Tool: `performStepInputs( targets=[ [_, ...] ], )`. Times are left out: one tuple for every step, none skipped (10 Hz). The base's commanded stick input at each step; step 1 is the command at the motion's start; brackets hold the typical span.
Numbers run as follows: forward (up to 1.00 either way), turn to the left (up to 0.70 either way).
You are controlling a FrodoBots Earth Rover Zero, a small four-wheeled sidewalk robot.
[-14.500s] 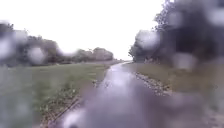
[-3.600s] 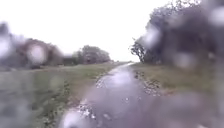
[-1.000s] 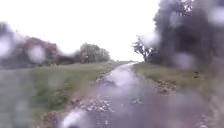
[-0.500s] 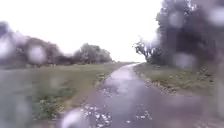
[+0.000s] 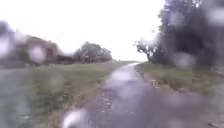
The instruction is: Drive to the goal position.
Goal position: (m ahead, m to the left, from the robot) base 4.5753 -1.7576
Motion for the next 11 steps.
performStepInputs(
  targets=[
    [1.00,0.00],
    [1.00,0.00],
    [1.00,0.00],
    [1.00,-0.08],
    [1.00,-0.35],
    [1.00,-0.40],
    [1.00,-0.40],
    [1.00,-0.39],
    [1.00,-0.23],
    [1.00,-0.05],
    [1.00,-0.01]
  ],
)
